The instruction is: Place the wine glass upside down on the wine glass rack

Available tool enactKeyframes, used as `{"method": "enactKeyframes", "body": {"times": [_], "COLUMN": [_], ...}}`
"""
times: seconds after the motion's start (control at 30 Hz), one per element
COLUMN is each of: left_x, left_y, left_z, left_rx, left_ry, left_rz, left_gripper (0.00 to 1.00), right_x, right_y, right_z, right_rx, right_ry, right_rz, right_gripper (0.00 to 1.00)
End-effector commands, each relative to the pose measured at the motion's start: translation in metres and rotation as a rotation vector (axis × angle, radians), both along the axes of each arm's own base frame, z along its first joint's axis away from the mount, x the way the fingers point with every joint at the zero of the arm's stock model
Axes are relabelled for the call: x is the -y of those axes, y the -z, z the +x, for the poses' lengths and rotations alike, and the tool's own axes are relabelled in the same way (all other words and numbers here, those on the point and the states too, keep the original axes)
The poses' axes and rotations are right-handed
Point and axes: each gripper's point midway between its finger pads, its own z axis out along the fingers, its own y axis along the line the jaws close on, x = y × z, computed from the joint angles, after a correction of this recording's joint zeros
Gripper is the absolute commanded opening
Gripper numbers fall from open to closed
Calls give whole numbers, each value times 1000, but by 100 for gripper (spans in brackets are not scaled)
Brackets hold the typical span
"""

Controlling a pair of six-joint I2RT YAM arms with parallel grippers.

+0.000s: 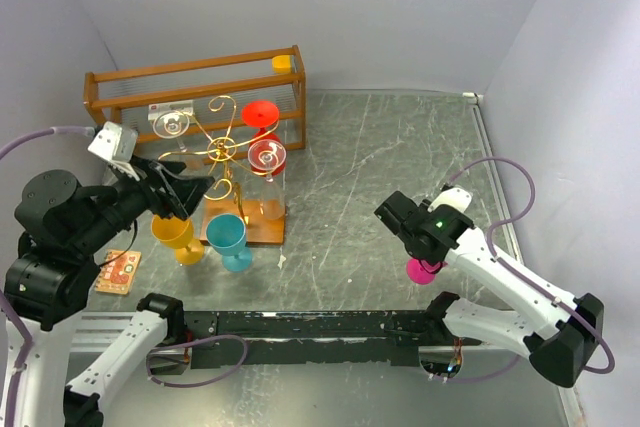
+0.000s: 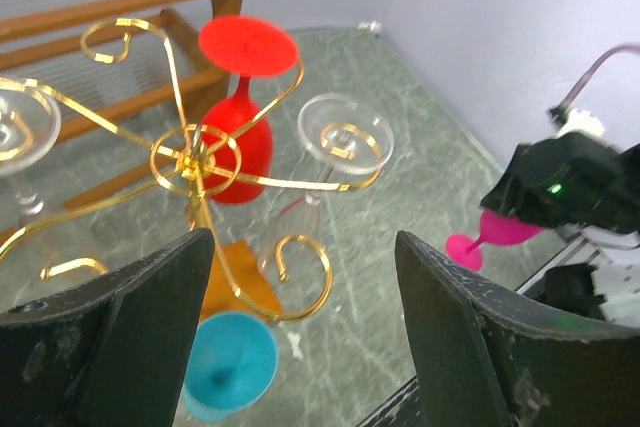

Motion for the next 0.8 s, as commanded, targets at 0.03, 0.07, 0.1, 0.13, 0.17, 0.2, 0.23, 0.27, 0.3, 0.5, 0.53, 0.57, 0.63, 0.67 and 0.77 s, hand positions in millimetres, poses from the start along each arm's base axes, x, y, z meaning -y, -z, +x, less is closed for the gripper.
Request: {"method": "enactKeyframes", "body": {"times": [0.03, 0.07, 0.1, 0.13, 0.17, 0.2, 0.23, 0.27, 0.3, 0.5, 0.53, 0.57, 0.63, 0.67, 0.77], "left_x": [17, 18, 19, 20, 21, 22, 24, 26, 28, 45, 51, 54, 62, 65, 72], "left_y": [-66, -69, -72, -72, -73, -73, -74, -75, -76, -83, -87, -89, -99, -101, -108], "left_z": [-4, -5, -6, -5, -5, -4, -3, -2, -1, -2, -3, 0, 5, 9, 23], "left_rx": [138, 139, 138, 133, 128, 122, 114, 104, 90, 27, 32, 31, 39, 30, 18], "left_ry": [84, 93, 102, 108, 111, 114, 119, 125, 134, 227, 263, 282, 324, 338, 360], "left_rz": [-136, -139, -139, -140, -145, -153, -165, -180, -195, -292, -321, -352, -409, -437, -512], "left_gripper": [83, 83, 83, 83, 83, 83, 83, 83, 83, 81, 82, 82, 81, 81, 80], "right_x": [-6, -7, -7, -7, -8, -9, -11, -14, -17, -41, -47, -54, -65, -71, -85], "right_y": [1, 0, -1, -2, -4, -7, -11, -17, -25, -68, -78, -89, -108, -130, -173], "right_z": [15, 16, 18, 19, 21, 22, 24, 27, 30, 49, 52, 55, 60, 63, 65], "right_rx": [81, 88, 95, 101, 112, 121, 133, 146, 167, 297, 324, 359, 417, 472, 590], "right_ry": [75, 79, 83, 85, 86, 83, 74, 63, 50, -85, -122, -160, -246, -281, -371], "right_rz": [73, 74, 76, 79, 82, 90, 100, 111, 130, 241, 263, 291, 322, 359, 431], "right_gripper": [26, 19, 12, 5, 0, 0, 0, 0, 0, 0, 0, 0, 0, 0, 0]}}
